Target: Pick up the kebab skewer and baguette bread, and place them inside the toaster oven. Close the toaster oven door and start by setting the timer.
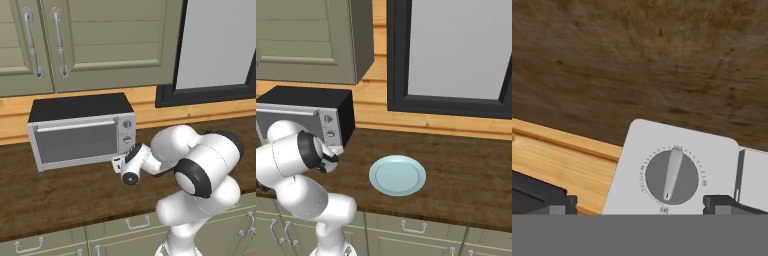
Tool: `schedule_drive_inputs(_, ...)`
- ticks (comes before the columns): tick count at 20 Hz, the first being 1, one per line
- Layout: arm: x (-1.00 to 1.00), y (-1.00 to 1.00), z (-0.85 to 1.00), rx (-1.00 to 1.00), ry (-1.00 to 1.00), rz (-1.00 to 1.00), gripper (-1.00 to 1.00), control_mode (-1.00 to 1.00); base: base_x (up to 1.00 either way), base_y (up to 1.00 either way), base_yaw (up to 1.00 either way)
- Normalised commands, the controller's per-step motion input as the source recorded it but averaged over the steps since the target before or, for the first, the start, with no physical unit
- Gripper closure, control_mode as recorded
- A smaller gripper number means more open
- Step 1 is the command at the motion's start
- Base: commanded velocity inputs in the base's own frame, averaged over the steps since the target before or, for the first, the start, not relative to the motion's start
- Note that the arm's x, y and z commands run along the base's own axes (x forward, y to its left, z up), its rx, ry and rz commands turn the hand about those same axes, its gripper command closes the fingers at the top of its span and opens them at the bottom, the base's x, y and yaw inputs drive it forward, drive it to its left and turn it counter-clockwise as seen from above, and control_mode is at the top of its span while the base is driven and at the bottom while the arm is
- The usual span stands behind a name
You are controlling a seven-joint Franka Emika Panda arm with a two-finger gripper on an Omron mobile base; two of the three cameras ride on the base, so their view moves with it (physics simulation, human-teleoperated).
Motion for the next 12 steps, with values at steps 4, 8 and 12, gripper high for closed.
schedule_drive_inputs(4,0.0,0.04,-0.05,0.0,0.0,0.0,-1.0,-1.0,0.0,0.0,0.0)
schedule_drive_inputs(8,0.0,0.06,-0.03,0.0,0.0,0.0,-1.0,-1.0,0.0,0.0,0.0)
schedule_drive_inputs(12,0.0,0.08,-0.07,0.0,0.0,0.0,-1.0,-1.0,0.0,0.0,0.0)
